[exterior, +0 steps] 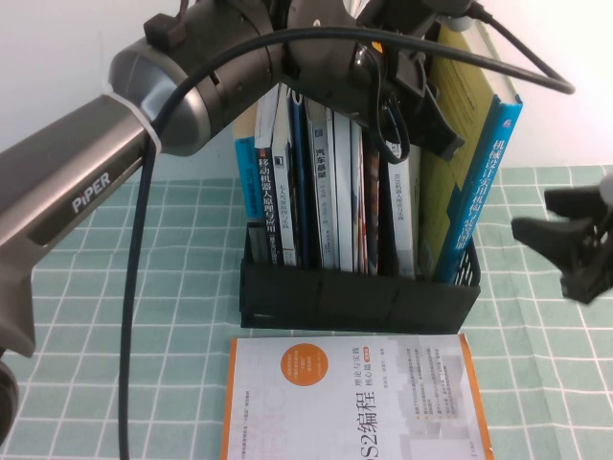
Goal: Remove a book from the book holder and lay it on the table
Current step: Hold the bookshelf, then pick up the right side book from the book shelf
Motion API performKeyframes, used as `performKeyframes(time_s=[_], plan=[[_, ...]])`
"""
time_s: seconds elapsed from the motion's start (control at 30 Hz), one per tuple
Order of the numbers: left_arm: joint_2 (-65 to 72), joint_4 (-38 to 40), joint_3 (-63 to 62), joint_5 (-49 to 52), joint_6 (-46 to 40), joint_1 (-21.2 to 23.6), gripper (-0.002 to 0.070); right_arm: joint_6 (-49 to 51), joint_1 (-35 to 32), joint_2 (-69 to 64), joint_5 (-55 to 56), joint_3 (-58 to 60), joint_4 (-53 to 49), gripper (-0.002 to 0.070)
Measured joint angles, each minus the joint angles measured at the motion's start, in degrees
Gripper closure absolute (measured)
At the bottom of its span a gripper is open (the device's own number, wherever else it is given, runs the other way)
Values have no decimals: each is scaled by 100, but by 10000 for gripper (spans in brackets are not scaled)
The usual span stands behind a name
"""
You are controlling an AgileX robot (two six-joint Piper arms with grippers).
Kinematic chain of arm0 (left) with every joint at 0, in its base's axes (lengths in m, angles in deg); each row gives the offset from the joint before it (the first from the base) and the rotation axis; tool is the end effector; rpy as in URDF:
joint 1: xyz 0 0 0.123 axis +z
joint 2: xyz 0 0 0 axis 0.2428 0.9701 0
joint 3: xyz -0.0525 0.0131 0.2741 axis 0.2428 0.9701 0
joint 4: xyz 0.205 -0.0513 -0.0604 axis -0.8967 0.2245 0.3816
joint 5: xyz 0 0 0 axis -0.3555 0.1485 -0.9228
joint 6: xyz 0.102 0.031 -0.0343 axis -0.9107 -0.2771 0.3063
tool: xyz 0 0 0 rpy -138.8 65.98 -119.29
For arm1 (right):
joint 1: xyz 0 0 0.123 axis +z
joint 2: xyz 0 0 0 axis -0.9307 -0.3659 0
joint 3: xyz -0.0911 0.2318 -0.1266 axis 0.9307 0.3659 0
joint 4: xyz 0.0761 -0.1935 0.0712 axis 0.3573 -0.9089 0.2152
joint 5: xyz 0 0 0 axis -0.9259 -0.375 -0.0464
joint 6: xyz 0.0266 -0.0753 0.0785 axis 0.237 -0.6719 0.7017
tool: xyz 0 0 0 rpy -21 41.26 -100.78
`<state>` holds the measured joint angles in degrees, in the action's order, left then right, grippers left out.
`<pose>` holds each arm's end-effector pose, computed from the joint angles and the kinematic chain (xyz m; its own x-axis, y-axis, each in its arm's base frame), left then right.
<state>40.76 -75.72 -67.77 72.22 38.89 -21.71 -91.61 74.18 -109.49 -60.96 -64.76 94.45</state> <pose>0.3498 -0.2698 0.3401 -0.3420 0.5097 -0.7895 0.7540 0.6503 0.0932 0.2416 0.0778 0.2576 -0.2785 -0.3206 -0.9053 -0.6329 0.7703 -0.0781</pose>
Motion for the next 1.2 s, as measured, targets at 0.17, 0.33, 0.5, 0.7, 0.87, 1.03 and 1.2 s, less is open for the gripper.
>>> performKeyframes(time_s=[0.17,0.33,0.5,0.7,0.87,1.03,1.2], plan=[[0,0,0,28,0,0,679,301,0,-355,41,-659,24,130],[-3,0,0,41,0,0,679,552,0,-680,64,-1035,45,96],[-3,0,0,41,0,0,679,660,0,-1069,64,-1281,45,102],[-13,-2,0,45,0,0,679,684,224,-1460,133,-1656,53,104],[-13,-13,0,54,0,0,679,617,628,-1945,682,-1958,58,108],[-13,-15,0,54,4,0,679,566,689,-2574,896,-2298,67,156],[-13,-38,0,67,13,0,679,551,689,-2973,800,-2700,150,226]])
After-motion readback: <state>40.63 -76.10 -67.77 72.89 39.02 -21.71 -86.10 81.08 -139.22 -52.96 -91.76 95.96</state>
